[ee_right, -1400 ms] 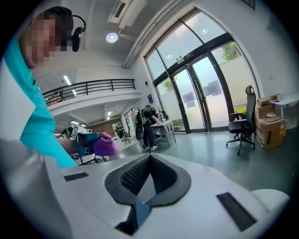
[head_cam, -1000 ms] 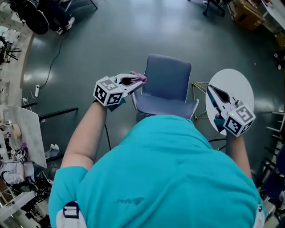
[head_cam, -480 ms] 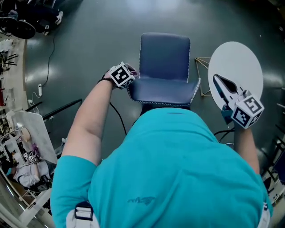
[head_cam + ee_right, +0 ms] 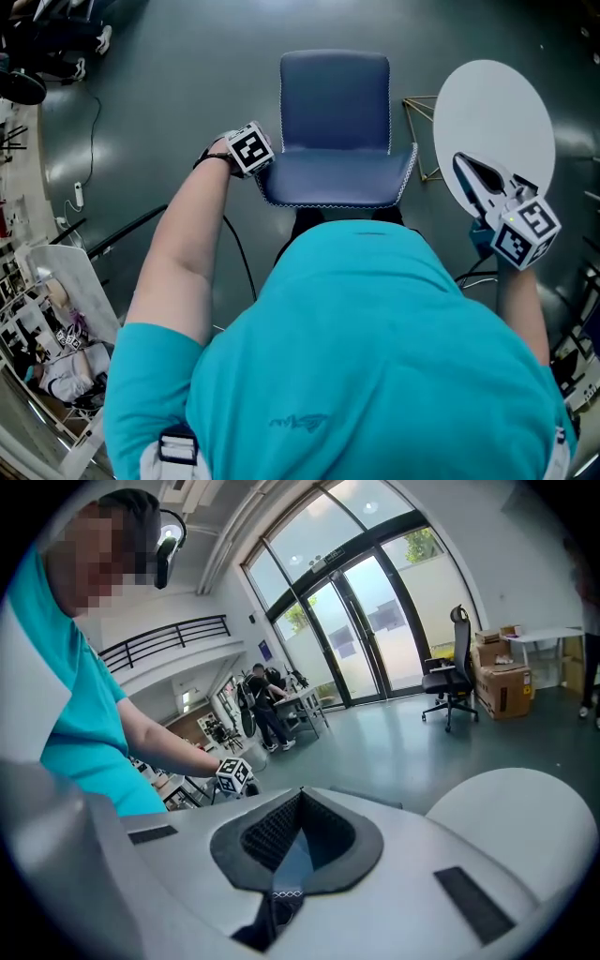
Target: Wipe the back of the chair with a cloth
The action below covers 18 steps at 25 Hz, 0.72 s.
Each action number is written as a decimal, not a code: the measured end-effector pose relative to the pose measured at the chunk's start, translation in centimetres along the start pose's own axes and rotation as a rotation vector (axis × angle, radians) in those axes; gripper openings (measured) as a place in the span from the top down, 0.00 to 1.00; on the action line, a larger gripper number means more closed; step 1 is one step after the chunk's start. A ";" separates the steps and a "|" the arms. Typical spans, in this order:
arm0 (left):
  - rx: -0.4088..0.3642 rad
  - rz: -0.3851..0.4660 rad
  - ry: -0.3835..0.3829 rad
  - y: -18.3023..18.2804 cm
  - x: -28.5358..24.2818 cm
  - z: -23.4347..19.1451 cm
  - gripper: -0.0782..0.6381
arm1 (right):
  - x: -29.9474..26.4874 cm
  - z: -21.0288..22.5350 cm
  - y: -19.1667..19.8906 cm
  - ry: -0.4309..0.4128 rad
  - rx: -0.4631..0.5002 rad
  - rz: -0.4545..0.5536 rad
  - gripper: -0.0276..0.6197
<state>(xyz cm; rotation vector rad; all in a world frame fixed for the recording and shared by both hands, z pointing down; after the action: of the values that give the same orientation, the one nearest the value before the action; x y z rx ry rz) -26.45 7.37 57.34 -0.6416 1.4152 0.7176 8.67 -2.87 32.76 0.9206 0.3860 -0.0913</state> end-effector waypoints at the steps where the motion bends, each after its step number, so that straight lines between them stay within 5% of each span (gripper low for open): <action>1: 0.008 0.000 0.015 -0.1 -0.1 0.4 0.78 | 0.0 0.1 0.1 -0.003 0.000 -0.001 0.96; 18: 0.106 -0.033 0.119 -0.2 0.8 3.0 0.78 | -1.0 -0.2 -1.0 -0.037 0.020 0.010 0.96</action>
<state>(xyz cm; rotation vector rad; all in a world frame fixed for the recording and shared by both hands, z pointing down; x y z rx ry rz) -24.39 9.56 56.75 -0.6315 1.5380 0.5825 7.40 -3.44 32.27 0.9396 0.3468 -0.1033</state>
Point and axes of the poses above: the fingertips, and each gripper's own axes: x backward along the fingers, z to its right, y out of its underside, the point moved 1 cm from there along x, backward along the fingers, and after that the axes turned 15 degrees about -y, right-handed, at the moved point
